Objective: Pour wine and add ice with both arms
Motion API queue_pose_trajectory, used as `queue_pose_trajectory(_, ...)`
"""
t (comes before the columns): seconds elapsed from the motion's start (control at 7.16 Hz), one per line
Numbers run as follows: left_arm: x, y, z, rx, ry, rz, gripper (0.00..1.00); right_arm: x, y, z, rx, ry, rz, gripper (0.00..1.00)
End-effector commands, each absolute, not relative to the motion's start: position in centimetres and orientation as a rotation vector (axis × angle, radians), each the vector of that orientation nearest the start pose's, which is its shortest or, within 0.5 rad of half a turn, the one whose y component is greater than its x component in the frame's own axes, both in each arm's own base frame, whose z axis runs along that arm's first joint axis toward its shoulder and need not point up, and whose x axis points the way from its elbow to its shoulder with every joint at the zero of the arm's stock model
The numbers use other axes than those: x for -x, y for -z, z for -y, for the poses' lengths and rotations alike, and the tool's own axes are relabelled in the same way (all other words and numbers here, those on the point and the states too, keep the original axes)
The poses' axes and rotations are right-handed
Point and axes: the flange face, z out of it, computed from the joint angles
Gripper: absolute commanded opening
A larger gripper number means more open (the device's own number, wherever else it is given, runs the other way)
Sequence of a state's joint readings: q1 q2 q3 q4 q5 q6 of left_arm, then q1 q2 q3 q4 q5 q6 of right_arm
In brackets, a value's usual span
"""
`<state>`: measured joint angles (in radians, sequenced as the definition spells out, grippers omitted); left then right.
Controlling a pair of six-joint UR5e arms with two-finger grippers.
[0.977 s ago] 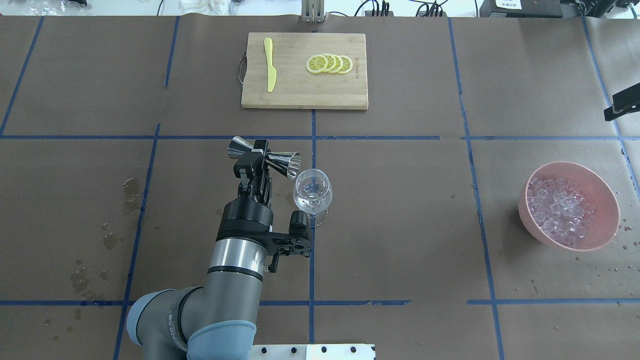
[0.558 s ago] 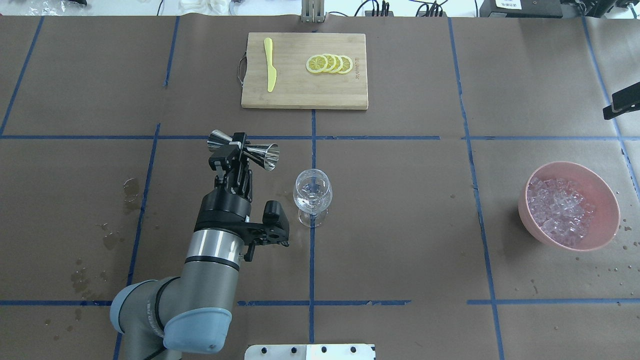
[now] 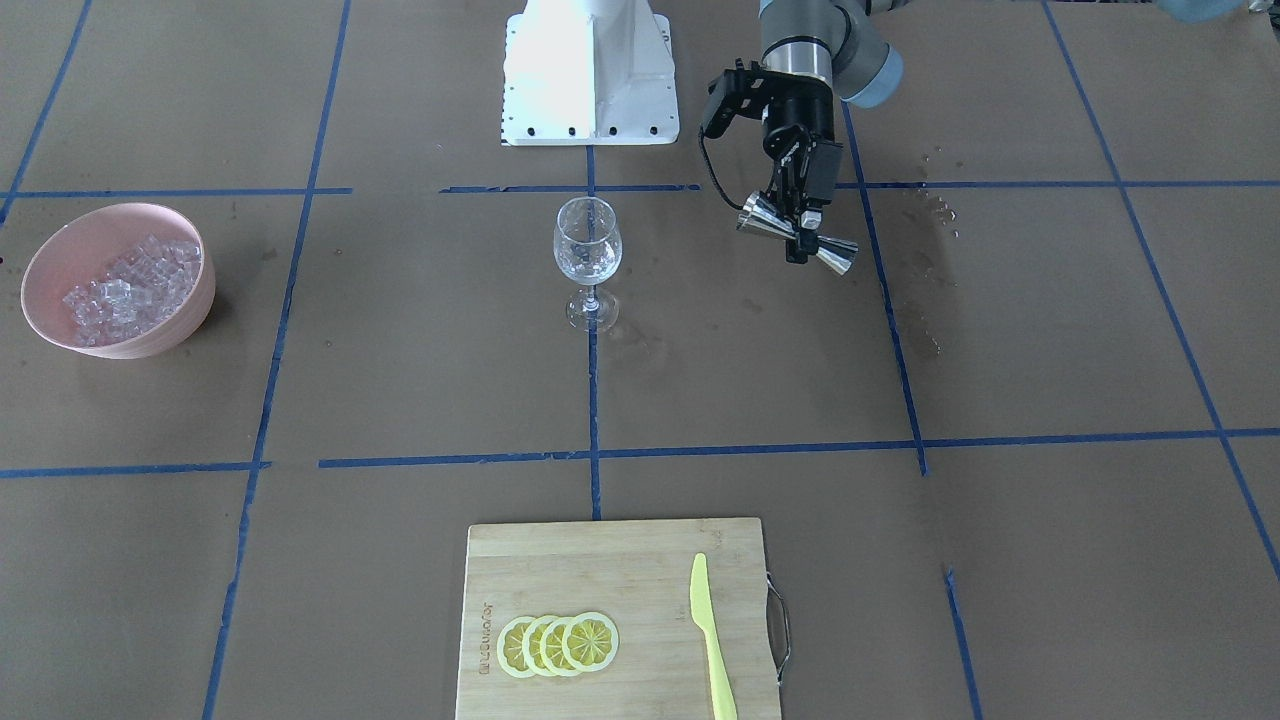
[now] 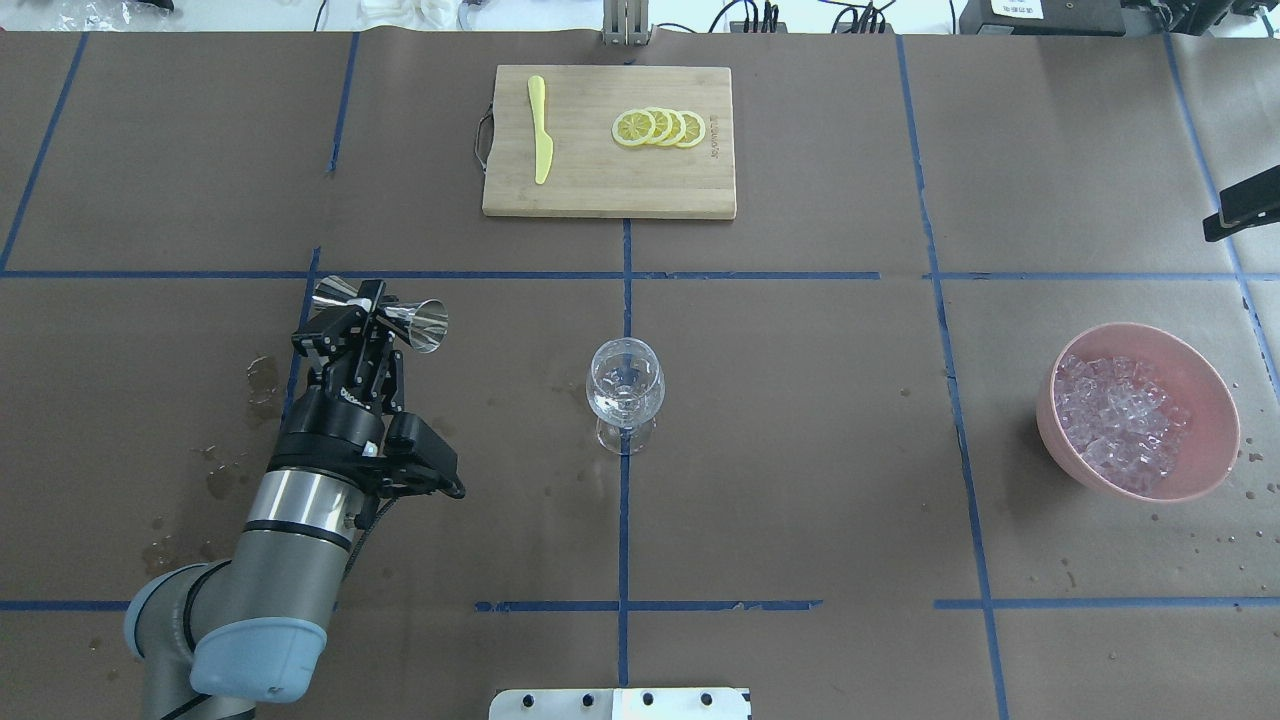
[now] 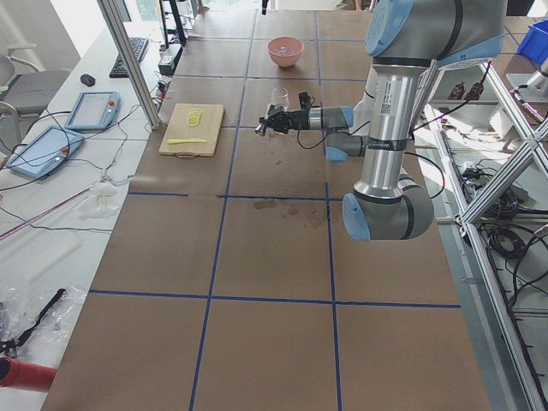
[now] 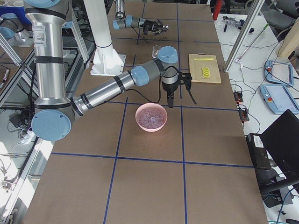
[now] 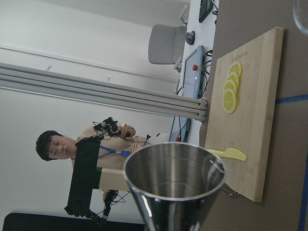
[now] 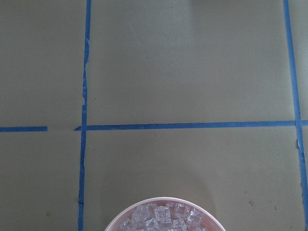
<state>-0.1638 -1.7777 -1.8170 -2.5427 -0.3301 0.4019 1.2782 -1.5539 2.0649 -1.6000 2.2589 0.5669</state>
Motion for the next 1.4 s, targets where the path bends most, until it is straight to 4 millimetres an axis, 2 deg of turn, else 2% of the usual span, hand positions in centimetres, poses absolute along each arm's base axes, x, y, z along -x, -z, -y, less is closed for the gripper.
queue_pose_trajectory(0.0,-41.7,-35.7,29.9,-1.539,-0.486,0.211,0.00,7.3,-41.9,47.3,-0.138,-0.089,0.798,1.00)
queue_pose_trajectory(0.28,-41.3,-39.0,29.6,-1.509,-0.342,-0.033,0.00,7.7,-42.1,47.2,-0.134,-0.083,0.793,1.00)
queue_pose_trajectory(0.42,-41.5,-39.7,29.5,-1.487,-0.252,-0.152,0.00,8.1,-42.4,47.1,-0.133,-0.079,0.777,1.00)
queue_pose_trajectory(0.7,-40.3,-41.9,29.2,-1.445,-0.123,-0.283,0.00,8.5,-43.3,46.5,-0.115,-0.075,0.766,1.00)
queue_pose_trajectory(0.98,-37.2,-44.4,28.8,-1.443,-0.044,-0.358,0.00,9.8,-45.9,44.6,-0.151,-0.066,0.777,1.00)
queue_pose_trajectory(1.12,-35.3,-46.2,28.5,-1.442,-0.048,-0.353,0.00,11.6,-46.8,43.7,-0.167,-0.079,0.771,1.00)
queue_pose_trajectory(1.26,-33.8,-47.5,28.2,-1.437,-0.058,-0.361,0.00,12.4,-48.8,42.2,-0.176,-0.057,0.755,1.00)
